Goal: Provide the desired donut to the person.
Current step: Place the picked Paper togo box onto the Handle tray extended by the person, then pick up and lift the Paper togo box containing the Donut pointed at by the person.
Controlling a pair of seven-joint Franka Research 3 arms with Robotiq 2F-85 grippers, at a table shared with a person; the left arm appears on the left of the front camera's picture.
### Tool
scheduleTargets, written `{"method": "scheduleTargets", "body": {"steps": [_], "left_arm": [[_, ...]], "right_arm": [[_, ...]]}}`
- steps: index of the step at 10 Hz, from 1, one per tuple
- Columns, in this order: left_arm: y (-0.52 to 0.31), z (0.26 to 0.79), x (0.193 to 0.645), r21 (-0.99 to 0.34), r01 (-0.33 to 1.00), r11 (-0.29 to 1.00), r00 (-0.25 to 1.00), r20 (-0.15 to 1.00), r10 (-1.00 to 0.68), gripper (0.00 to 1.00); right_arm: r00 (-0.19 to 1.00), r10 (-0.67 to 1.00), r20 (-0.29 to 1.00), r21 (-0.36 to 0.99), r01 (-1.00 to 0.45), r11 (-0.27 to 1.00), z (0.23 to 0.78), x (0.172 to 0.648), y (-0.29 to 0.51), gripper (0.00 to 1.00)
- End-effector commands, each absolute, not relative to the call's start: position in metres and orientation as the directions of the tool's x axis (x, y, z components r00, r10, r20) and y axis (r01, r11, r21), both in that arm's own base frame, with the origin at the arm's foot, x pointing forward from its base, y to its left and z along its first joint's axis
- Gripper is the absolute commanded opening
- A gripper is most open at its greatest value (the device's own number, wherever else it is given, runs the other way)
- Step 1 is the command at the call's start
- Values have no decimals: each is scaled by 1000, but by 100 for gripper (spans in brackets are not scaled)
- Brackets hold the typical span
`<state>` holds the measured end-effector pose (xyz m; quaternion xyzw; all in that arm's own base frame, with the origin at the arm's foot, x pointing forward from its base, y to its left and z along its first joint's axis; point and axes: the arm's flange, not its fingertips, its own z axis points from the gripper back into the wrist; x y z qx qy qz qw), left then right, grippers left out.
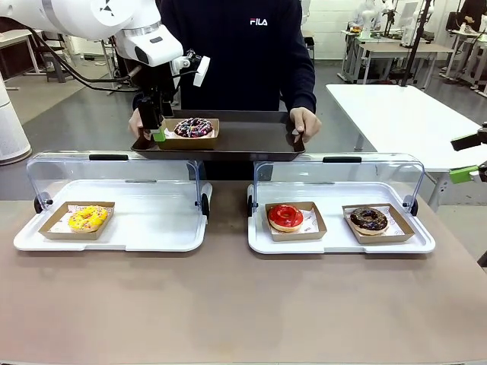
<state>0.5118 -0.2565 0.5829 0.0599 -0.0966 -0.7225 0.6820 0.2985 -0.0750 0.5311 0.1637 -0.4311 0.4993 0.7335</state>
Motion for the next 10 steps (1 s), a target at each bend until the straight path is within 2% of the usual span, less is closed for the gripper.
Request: {"method": "scheduleTargets", "body": {"steps": [1,2,10], "left_arm": [[-249,590,491,118,983,-140,-152,99,-984,100],[-256,583,512,221,974,-51,-63,45,-997,100],[-256,583,512,221,974,-51,-63,45,-997,100]], "right_arm": [[116,574,811,-186,-879,440,530,301,-74,100],[116,574,811,-186,-879,440,530,301,-74,100],[116,574,811,-186,-879,440,530,301,-74,100]]}}
